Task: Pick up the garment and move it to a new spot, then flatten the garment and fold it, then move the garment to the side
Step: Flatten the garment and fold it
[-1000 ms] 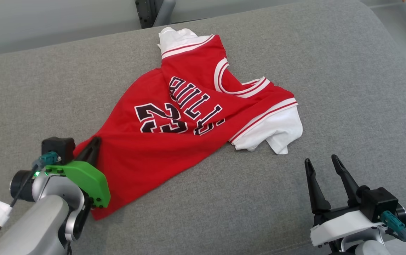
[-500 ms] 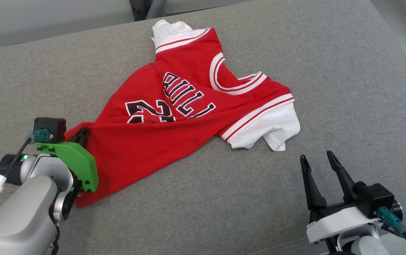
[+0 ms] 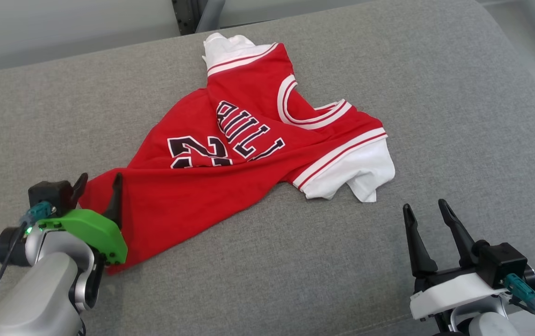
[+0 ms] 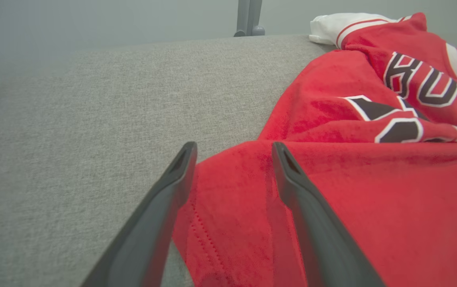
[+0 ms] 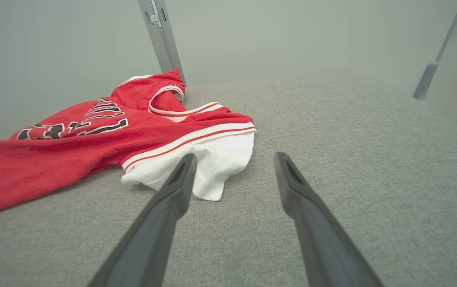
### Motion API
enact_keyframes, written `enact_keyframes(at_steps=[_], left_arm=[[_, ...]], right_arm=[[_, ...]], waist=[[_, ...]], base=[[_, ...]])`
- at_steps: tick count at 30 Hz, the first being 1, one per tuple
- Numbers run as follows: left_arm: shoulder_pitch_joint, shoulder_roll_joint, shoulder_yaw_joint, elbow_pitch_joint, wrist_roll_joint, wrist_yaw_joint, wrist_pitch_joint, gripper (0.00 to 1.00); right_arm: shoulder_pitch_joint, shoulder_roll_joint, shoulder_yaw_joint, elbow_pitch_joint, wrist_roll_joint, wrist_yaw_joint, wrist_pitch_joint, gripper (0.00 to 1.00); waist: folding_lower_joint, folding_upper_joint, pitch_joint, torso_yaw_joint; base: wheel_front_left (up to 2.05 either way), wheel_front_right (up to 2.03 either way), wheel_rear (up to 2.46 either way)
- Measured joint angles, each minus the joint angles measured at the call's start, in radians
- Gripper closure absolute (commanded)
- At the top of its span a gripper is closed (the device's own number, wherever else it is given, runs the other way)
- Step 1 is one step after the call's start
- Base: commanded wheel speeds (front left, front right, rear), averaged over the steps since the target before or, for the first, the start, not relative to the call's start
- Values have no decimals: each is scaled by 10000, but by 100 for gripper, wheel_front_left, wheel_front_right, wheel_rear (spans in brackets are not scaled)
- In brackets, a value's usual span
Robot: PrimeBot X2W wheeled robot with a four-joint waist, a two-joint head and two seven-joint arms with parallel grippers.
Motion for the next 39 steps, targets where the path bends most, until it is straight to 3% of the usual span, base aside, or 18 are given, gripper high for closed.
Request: enact_keyframes(at_steps=[9, 14, 29, 31, 33, 34, 36, 39], left_arm=[[2599, -236, 1494, -2144, -56, 838, -552, 0], [3979, -660, 1430, -2656, -54, 849, -550, 0], [4153, -1024, 1549, -2692, -267, 619, -403, 3], [4150, -1005, 1553, -2568, -293, 637, -341, 8], [4148, -999, 1561, -2550, -326, 619, -330, 23], [4147, -995, 1559, -2541, -336, 587, -318, 23], [4145, -989, 1574, -2522, -351, 564, -316, 52], [4143, -972, 1607, -2539, -374, 556, -318, 55]], right_arm=[[426, -2, -236, -82, -90, 0, 0, 0], [451, 0, -117, -102, -119, 0, 0, 0], [531, 0, -25, -31, -324, 0, 0, 0], [530, 2, -12, -27, -322, 0, 0, 0], [532, 0, -17, -27, -318, 0, 0, 0], [537, 0, -27, -27, -314, 0, 2, 0], [556, -2, -33, -31, -295, 0, 0, 0], [563, 0, -38, -29, -274, 0, 0, 0]], waist=[[0, 1, -521, 345], [0, 0, -665, 634], [0, 0, -850, 655], [0, 0, -843, 583], [0, 0, -835, 515], [0, 0, -825, 485], [0, 0, -800, 434], [0, 0, -770, 368]], base=[[0, 0, 0], [0, 0, 0], [0, 0, 0], [0, 0, 0], [0, 0, 0], [0, 0, 0], [0, 0, 0], [0, 0, 0]])
